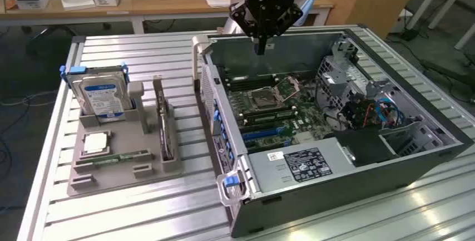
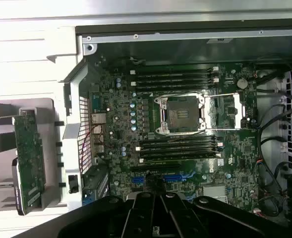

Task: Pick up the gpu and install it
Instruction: 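Reach for the gpu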

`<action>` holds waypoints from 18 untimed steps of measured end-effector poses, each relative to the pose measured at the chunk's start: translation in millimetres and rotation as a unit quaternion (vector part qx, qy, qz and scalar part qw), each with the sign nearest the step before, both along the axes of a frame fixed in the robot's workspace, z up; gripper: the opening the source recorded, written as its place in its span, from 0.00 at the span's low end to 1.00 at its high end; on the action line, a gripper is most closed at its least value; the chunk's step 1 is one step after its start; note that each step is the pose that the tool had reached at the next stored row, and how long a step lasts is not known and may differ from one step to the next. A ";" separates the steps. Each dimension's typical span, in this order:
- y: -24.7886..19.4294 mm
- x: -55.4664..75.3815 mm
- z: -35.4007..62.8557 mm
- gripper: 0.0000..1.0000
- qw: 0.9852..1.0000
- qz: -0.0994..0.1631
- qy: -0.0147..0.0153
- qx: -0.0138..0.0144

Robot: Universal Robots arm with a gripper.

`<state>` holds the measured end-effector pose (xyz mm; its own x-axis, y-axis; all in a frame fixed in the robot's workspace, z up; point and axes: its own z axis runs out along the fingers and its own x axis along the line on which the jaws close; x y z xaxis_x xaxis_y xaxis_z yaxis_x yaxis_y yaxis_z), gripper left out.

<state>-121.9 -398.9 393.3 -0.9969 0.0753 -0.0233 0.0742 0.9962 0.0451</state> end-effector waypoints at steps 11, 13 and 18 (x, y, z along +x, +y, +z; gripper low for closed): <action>0.0 -5.1 0.1 0.10 1.000 0.000 0.000 0.000; 0.0 -9.7 0.0 0.10 1.000 0.000 0.000 0.000; 0.0 -18.9 0.0 0.10 1.000 0.000 0.000 0.000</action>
